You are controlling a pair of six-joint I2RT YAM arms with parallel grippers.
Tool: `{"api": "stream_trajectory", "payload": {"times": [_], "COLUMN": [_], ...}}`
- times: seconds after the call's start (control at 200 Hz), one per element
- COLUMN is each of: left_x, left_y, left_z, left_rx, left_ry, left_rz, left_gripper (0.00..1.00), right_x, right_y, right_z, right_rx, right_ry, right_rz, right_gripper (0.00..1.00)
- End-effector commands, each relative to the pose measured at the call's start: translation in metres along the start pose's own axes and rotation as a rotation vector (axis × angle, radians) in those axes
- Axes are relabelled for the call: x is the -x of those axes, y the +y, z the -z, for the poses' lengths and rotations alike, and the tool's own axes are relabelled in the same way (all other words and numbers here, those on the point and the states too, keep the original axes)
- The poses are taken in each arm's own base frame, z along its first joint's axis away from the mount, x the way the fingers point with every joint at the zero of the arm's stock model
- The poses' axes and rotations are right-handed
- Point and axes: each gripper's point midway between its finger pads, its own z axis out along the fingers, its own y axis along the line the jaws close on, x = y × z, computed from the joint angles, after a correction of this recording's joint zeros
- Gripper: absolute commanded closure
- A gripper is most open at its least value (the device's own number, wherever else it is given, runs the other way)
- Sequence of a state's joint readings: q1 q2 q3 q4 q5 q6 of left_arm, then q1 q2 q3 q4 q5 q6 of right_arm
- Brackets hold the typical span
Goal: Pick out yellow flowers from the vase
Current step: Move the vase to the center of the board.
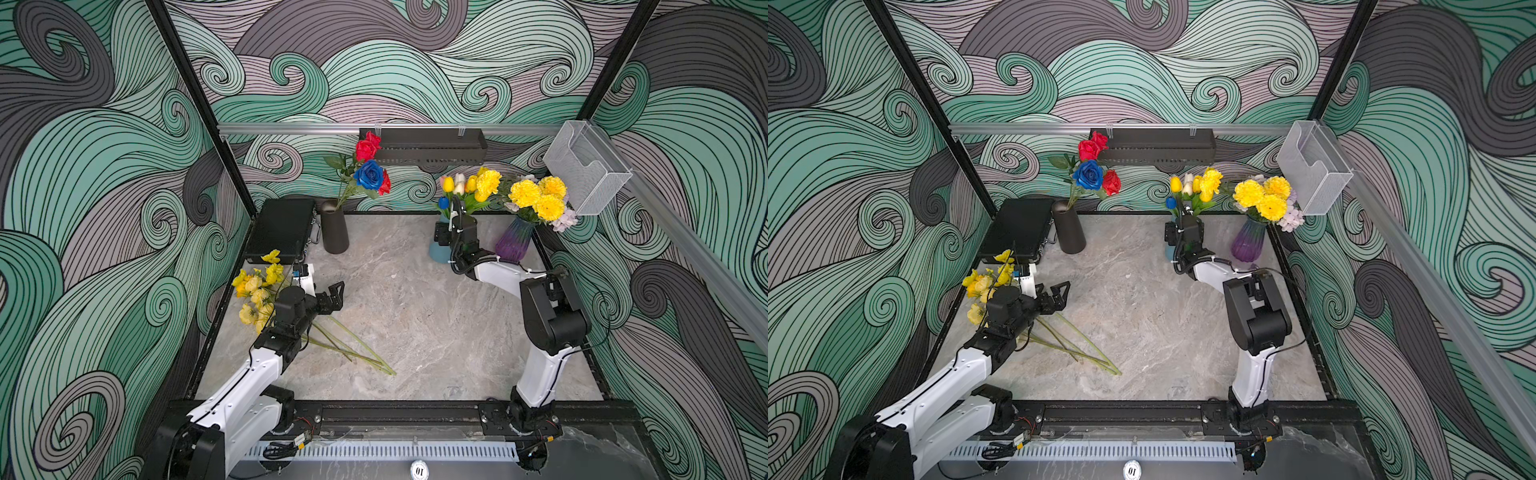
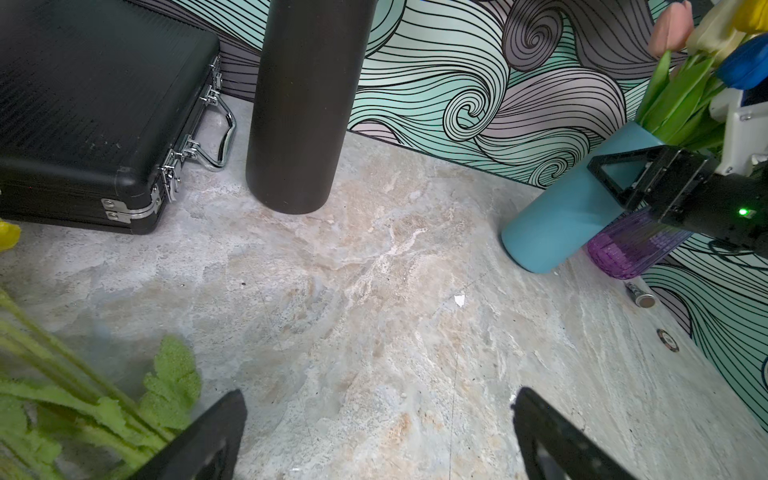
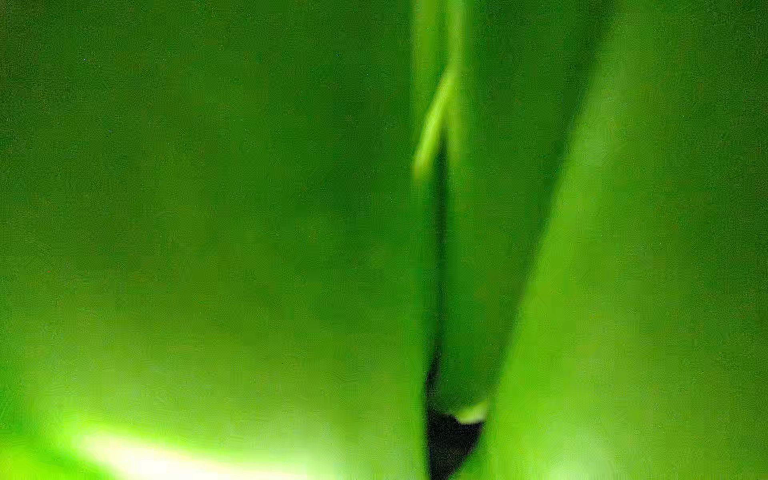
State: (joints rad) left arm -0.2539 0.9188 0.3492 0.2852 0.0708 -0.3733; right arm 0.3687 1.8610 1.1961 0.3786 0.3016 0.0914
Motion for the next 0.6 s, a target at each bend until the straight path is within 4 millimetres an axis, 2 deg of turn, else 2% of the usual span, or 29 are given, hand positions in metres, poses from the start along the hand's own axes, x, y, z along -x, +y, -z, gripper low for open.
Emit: {"api": "stream_trajectory", "payload": {"times": [0.0,0.25,0.41,0.595], "left_x": [0.008,0.006,0.006,0.005], "left_y": [-0.003,-0.001,0.0,0.001], "left_z": [0.001,-0.001,-0.002,-0.002], "left_rx": [-0.004,0.005,0.008,0.012], "left_ry": [-0.031,-0.025,-0.024,-0.023], "left_rz": [-0.022,-0.02,-0.02,-0.021], "left_gripper": [0.02,0.01,0.01,0.01], "right_x": [0.015,0.005,-0.003,-0.01], "right_y": [0.029,0.077,0.106,0.13], "right_z": [0.023,0.05,0.061,0.074], "right_rx": [0.106,0.189,0.237,0.288], "right_ry": [-0.03,-0.014,0.006,0.015], "right_rz": [-0.068,-0.035,0.013,0.036], "right_gripper": [0.48,0.49,0.49,0.49]}}
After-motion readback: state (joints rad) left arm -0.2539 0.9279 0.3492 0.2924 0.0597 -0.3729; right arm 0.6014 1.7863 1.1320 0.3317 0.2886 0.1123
